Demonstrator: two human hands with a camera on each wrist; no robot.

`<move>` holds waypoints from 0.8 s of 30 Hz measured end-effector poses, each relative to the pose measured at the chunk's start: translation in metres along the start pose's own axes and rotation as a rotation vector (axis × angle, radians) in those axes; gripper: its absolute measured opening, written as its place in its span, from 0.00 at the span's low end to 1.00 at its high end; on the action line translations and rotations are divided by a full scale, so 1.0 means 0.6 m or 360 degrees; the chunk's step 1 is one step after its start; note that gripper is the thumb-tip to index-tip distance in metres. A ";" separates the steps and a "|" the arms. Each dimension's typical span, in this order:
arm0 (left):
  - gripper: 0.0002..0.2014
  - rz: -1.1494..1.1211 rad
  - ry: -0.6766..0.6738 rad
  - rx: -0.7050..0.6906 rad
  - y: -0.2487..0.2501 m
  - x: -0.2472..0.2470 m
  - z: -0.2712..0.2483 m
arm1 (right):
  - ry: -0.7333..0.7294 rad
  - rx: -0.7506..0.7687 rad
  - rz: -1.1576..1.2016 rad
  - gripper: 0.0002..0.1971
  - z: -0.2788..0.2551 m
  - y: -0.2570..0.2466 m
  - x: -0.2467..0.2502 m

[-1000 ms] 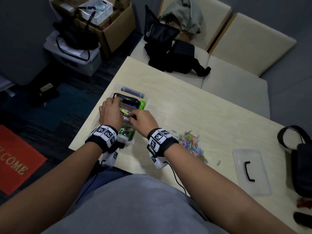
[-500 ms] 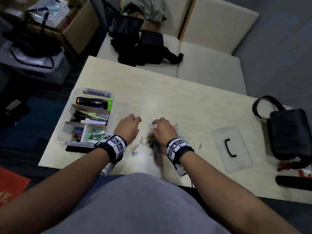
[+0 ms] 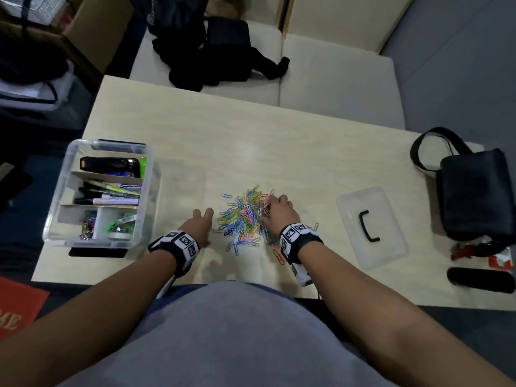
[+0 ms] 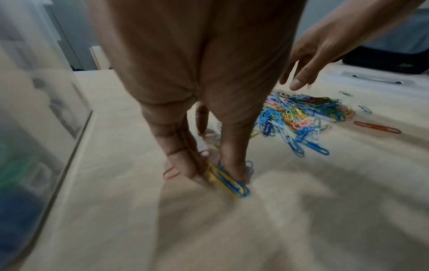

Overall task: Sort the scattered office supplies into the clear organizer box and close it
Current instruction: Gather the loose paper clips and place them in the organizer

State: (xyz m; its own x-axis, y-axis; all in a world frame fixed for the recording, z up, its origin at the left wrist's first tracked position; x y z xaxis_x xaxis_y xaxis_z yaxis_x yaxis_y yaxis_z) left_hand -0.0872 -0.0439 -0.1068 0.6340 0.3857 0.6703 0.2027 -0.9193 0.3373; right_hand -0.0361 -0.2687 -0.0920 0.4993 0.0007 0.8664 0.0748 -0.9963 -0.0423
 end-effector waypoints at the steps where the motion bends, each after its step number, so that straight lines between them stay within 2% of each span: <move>1: 0.32 -0.0020 0.0001 -0.0025 0.008 -0.002 0.007 | -0.0013 -0.0001 0.0014 0.31 0.002 0.002 -0.004; 5: 0.25 -0.0063 0.0057 -0.0132 0.040 -0.004 0.029 | 0.0008 0.0061 0.0022 0.32 0.007 -0.003 -0.013; 8: 0.24 -0.0041 0.0078 -0.0192 0.065 -0.007 0.047 | 0.0024 0.0173 0.0015 0.31 0.009 -0.010 -0.019; 10: 0.30 -0.0033 0.0065 -0.0204 0.079 -0.009 0.056 | 0.0021 0.0261 0.0069 0.29 0.010 -0.011 -0.023; 12: 0.41 -0.0036 0.0030 -0.0211 0.088 -0.013 0.063 | 0.0039 0.0301 0.0133 0.29 0.013 -0.005 -0.024; 14: 0.50 0.0016 0.0044 -0.0221 0.094 -0.015 0.065 | 0.0093 0.0266 0.0158 0.30 0.014 0.006 -0.023; 16: 0.53 0.0087 0.0071 -0.0221 0.098 -0.020 0.067 | 0.0097 0.0209 0.0152 0.33 0.014 0.013 -0.023; 20: 0.48 0.0092 0.0111 -0.0258 0.108 -0.027 0.071 | 0.0074 0.0207 0.0086 0.34 0.012 0.005 -0.027; 24: 0.36 0.0099 0.0145 -0.0301 0.121 -0.023 0.074 | 0.0070 0.0278 0.0074 0.26 0.010 -0.009 -0.026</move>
State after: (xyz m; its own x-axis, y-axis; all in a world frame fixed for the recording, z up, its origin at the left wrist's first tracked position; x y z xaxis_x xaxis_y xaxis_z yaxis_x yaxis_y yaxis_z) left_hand -0.0477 -0.1193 -0.1209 0.5692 0.3422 0.7476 0.0166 -0.9138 0.4057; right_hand -0.0391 -0.2631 -0.1083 0.4678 -0.0525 0.8823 0.2031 -0.9651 -0.1651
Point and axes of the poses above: each hand's wrist, its own z-axis towards the middle knuckle, its own x-axis out of the back of the hand, y = z × x, the point moved 3 cm from there along z, towards the middle knuckle, and after that the axes turned 8 degrees about -z, right-handed, at the moved point
